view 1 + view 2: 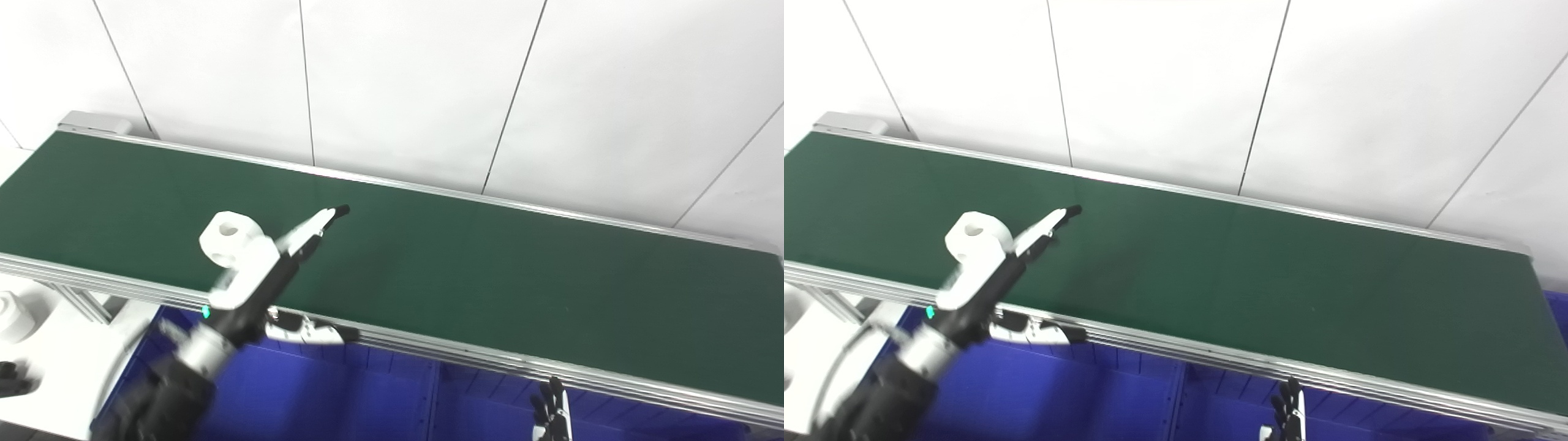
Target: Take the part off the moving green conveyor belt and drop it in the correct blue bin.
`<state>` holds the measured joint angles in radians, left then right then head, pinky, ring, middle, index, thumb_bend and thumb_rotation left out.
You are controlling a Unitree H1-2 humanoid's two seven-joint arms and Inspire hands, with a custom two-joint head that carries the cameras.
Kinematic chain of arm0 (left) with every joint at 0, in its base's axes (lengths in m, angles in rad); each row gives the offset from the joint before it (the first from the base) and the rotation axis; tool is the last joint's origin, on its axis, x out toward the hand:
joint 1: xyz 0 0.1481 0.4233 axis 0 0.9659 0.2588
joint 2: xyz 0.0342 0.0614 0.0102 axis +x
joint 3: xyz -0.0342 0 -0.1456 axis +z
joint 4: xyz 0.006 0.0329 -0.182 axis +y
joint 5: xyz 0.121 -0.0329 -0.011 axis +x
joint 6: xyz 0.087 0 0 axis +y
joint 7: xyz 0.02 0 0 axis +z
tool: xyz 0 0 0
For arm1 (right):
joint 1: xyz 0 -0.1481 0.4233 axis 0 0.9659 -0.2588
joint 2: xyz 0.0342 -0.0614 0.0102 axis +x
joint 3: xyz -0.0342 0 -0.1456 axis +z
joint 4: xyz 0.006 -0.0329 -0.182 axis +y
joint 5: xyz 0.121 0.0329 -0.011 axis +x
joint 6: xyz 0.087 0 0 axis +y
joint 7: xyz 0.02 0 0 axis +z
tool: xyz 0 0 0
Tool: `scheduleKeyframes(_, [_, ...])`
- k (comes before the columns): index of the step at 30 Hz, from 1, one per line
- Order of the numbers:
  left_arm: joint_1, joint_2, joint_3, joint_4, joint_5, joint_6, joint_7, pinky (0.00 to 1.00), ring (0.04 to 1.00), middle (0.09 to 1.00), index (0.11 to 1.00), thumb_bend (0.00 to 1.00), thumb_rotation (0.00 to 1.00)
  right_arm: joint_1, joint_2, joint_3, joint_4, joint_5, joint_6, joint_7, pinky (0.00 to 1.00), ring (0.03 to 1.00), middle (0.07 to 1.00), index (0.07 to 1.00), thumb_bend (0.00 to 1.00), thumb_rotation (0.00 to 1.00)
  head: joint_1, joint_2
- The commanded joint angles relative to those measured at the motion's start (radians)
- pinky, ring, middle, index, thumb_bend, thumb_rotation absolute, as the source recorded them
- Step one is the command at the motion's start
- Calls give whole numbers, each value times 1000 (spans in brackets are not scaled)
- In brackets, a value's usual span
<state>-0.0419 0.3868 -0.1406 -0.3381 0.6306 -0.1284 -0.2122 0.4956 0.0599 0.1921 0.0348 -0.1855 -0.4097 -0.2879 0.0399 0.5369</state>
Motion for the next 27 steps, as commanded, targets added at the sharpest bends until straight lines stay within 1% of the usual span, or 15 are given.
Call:
scheduleKeyframes(1, [-56,40,2,26,34,-49,14,898,870,837,783,968,264,-5,2,5,-18,-1,-59,3,958,934,963,999,567,1000,0,2])
scheduleKeyframes(2, [-89,66,0,74,44,-74,22,897,869,836,781,969,261,-6,2,5,-18,-2,-60,3,958,934,963,999,568,1000,0,2])
scheduleKeyframes(3, [-111,82,-1,107,51,-91,27,879,864,826,763,989,223,-6,2,5,-18,-3,-60,2,960,933,963,1000,564,1000,-1,3])
scheduleKeyframes(4, [-144,105,-5,160,64,-121,37,859,854,816,750,997,205,-7,2,5,-18,-1,-60,4,962,932,963,1000,564,1000,-3,3])
scheduleKeyframes(5, [-166,120,-8,196,74,-144,45,823,829,798,733,1000,191,-7,1,5,-18,-1,-60,5,963,933,964,1000,567,1000,-3,3])
scheduleKeyframes(6, [-193,135,-12,245,87,-174,61,819,827,796,731,1000,190,-7,4,5,-19,-1,-60,5,963,933,964,1000,567,1000,-6,4])
scheduleKeyframes(7, [-216,148,-17,290,99,-199,76,786,796,774,716,1000,177,-7,6,5,-19,-4,-60,4,964,931,961,1000,566,1000,-8,5])
scheduleKeyframes(9, [-257,171,-30,362,121,-203,62,776,785,770,720,1000,181,-8,6,9,-18,-8,-59,0,964,929,960,1000,558,1000,-9,6])
scheduleKeyframes(11, [-282,183,-39,410,125,-207,58,766,780,767,728,1000,181,-8,8,12,-19,-10,-59,2,965,932,962,1000,556,1000,-12,9])
scheduleKeyframes(15, [-353,203,-67,573,156,-237,92,760,784,775,737,1000,170,-4,19,13,-21,-15,-59,1,943,931,957,993,575,1000,-17,9])
scheduleKeyframes(18, [-389,209,-86,652,170,-245,101,779,800,794,755,1000,156,-6,20,20,-17,-17,-60,-11,941,926,953,990,592,1000,-22,10])
scheduleKeyframes(21, [-419,215,-110,713,182,-231,89,810,819,812,770,1000,169,-8,19,31,-18,-12,-60,-21,946,924,950,988,588,1000,-26,11])
scheduleKeyframes(24, [-446,219,-135,767,188,-236,85,820,826,819,774,1000,195,-6,21,35,-19,-26,-60,-38,934,913,941,982,588,1000,-31,15])
scheduleKeyframes(27, [-462,220,-158,792,185,-219,61,830,834,823,778,1000,189,-2,20,42,-24,-23,-60,-42,933,913,940,983,585,1000,-32,18])
